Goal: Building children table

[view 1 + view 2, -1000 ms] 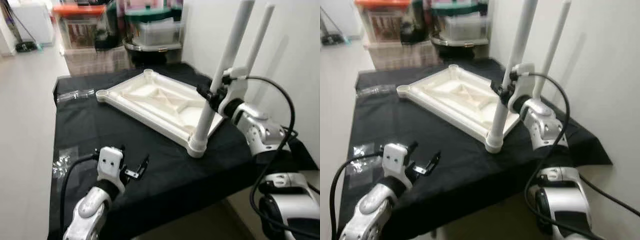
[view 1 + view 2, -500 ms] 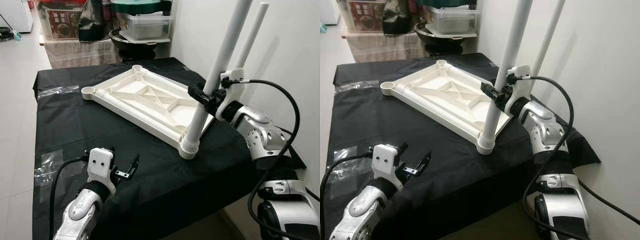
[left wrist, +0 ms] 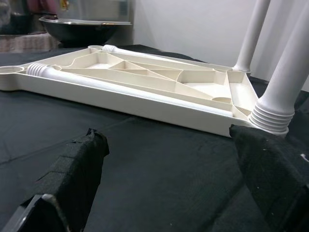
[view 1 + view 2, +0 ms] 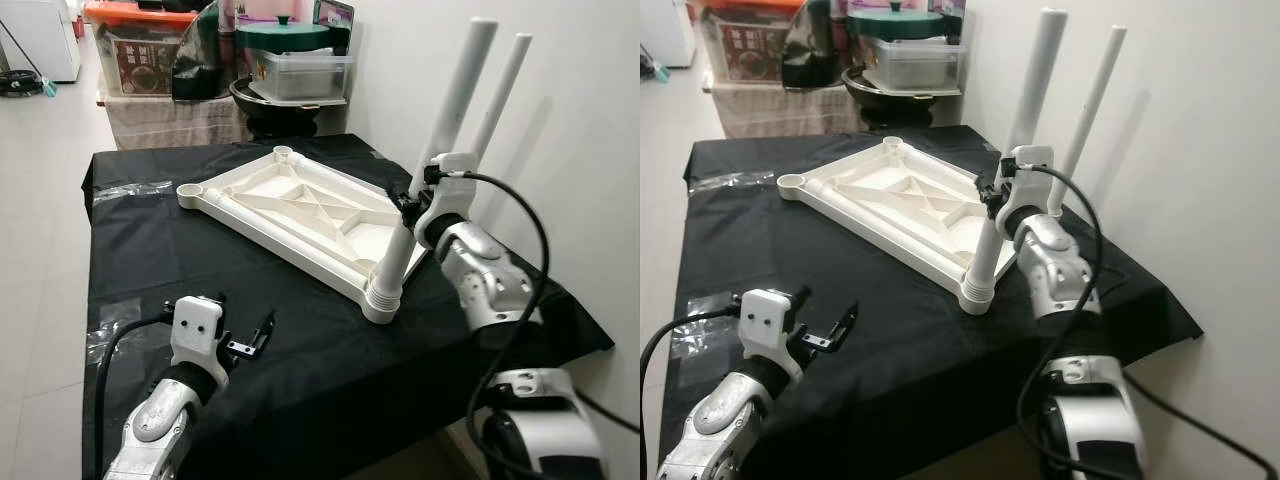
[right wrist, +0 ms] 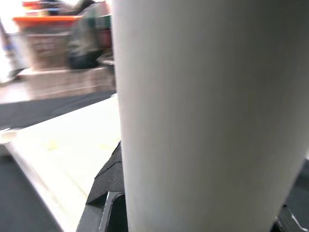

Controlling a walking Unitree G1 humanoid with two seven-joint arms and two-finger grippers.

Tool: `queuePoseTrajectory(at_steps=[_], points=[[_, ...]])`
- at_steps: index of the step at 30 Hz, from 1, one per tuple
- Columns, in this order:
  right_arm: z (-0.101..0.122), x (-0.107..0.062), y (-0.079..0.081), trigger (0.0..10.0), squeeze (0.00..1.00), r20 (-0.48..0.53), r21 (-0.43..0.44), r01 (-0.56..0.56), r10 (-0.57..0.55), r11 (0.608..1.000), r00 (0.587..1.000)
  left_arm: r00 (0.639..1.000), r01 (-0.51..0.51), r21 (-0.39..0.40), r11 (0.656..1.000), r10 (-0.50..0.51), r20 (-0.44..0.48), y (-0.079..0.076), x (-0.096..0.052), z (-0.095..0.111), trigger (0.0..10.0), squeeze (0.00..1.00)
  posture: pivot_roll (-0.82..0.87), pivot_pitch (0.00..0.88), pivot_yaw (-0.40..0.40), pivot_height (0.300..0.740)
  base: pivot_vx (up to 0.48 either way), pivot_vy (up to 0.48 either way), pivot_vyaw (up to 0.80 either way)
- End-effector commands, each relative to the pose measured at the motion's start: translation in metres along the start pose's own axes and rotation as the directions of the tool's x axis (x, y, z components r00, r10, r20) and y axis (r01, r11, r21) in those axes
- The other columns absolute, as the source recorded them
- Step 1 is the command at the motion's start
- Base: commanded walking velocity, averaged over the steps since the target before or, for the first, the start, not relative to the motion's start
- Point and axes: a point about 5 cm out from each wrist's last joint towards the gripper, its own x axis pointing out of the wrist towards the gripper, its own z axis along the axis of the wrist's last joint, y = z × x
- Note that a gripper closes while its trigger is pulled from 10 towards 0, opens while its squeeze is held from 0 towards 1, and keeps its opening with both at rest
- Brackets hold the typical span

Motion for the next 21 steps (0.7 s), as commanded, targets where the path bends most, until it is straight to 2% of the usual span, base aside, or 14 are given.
queuePoseTrajectory(at_steps=[1, 3, 10, 16, 21], points=[[-0.063, -0.010, -0.017, 10.0, 0.00, -0.290, -0.028, 0.103, -0.107, 0.994, 0.951, 1.000, 0.009, -0.004, 1.000, -0.009, -0.008, -0.002, 0.002, -0.001, 10.0, 0.00, 0.08, 0.000, -0.093, 0.740, 0.000, 0.000, 0.00], [-0.065, -0.007, -0.007, 10.0, 0.00, -0.302, -0.030, 0.147, -0.149, 0.989, 0.941, 1.000, 0.009, -0.002, 1.000, -0.009, -0.008, -0.002, 0.003, -0.001, 10.0, 0.00, 0.08, 0.000, -0.099, 0.740, 0.000, 0.000, 0.00], [-0.067, -0.006, -0.005, 10.0, 0.00, -0.314, -0.008, 0.261, -0.250, 0.965, 0.916, 1.000, -0.003, -0.005, 1.000, 0.003, -0.009, -0.002, 0.002, -0.002, 10.0, 0.00, 0.09, 0.000, -0.115, 0.740, 0.000, 0.000, 0.00], [-0.070, -0.009, 0.004, 10.0, 0.00, -0.315, -0.058, 0.302, -0.304, 0.952, 0.899, 1.000, -0.011, -0.005, 1.000, 0.011, -0.014, -0.003, 0.000, -0.004, 10.0, 0.00, 0.08, 0.000, -0.117, 0.740, 0.000, 0.000, 0.00], [-0.065, -0.007, 0.006, 10.0, 0.00, -0.298, -0.060, 0.314, -0.317, 0.947, 0.900, 1.000, -0.012, -0.003, 1.000, 0.012, -0.012, -0.003, 0.001, -0.003, 10.0, 0.00, 0.08, 0.000, -0.117, 0.740, 0.000, 0.000, 0.00]])
